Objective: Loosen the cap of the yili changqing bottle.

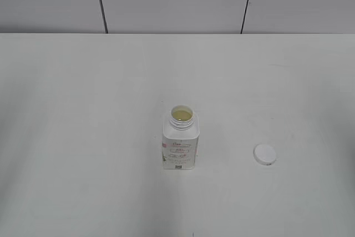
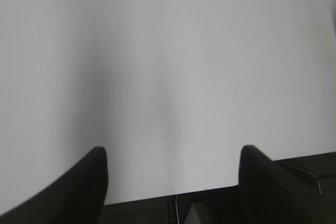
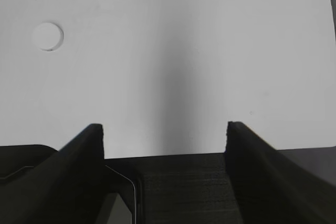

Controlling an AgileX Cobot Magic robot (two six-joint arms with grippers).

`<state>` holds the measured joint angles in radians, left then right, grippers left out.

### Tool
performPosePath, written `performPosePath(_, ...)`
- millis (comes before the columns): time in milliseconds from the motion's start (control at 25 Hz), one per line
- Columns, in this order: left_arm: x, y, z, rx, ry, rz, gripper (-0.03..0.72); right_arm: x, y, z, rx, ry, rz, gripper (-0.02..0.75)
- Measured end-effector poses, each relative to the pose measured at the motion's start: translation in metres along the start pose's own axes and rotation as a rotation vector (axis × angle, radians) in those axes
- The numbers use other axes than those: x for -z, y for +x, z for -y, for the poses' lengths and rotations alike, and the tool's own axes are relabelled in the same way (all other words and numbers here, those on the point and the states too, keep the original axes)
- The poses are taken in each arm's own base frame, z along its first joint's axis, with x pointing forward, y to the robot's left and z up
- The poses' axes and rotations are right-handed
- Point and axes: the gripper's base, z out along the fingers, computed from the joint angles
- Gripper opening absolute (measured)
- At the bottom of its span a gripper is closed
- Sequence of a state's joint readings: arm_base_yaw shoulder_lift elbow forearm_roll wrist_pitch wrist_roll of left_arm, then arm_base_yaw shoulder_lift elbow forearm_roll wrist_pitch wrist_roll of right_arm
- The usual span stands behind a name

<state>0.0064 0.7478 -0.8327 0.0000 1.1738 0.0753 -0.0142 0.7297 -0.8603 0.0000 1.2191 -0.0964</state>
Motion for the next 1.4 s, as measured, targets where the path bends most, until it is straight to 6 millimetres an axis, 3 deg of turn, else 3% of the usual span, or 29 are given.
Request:
performPosePath(280, 0.017, 0.041, 0.003, 0.0, -0.01, 0.127, 0.478, 0.003, 0.036, -0.004, -0.011, -0.001, 0.051, 0.567)
performPosePath(560, 0.01, 0.068, 0.006, 0.003, -0.003, 0.144, 0.478, 0.005, 0.055, -0.006, -0.013, 0.001, 0.09, 0.567)
performPosePath(760, -0.008, 0.079, 0.011, 0.021, 0.047, 0.096, 0.467, 0.001, 0.066, -0.007, -0.014, 0.002, 0.098, 0.567)
performPosePath(1080, -0.013, 0.079, 0.012, 0.029, 0.054, 0.169, 0.463, -0.001, 0.082, -0.009, -0.014, 0.005, 0.127, 0.567)
performPosePath(1200, -0.011, 0.082, 0.012, 0.028, 0.049, 0.204, 0.463, -0.007, 0.092, -0.01, -0.014, 0.004, 0.123, 0.567)
performPosePath(1400, 0.0, 0.093, 0.013, 0.025, 0.043, 0.303, 0.463, 0.001, 0.106, -0.011, -0.014, 0.011, 0.215, 0.567)
